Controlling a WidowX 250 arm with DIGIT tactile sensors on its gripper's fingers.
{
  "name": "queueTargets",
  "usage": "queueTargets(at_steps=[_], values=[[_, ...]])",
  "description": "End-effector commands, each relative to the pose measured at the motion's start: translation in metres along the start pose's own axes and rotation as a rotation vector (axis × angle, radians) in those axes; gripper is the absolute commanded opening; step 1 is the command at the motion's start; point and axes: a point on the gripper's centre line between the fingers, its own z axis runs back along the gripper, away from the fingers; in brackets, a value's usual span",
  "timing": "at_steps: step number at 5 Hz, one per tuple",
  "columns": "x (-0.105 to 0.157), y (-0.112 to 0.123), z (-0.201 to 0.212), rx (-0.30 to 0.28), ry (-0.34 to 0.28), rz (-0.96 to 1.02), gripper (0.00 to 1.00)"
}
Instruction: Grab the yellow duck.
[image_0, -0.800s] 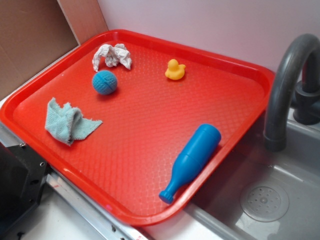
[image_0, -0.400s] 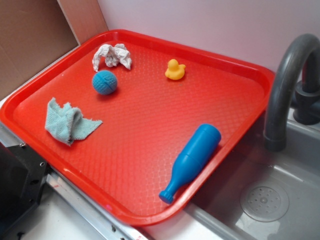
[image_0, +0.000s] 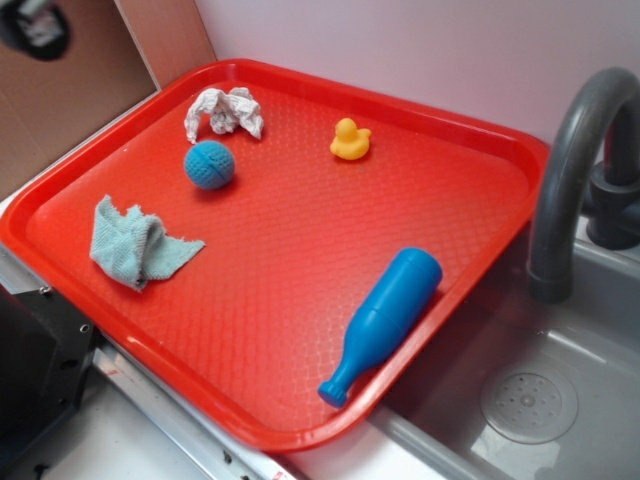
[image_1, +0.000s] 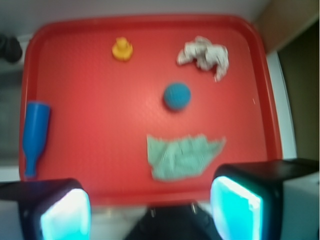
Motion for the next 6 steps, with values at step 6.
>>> queueTargets(at_steps=[6], values=[[0.147,-0.022,-0.138,-0.066,-0.059,0.021,1.0]])
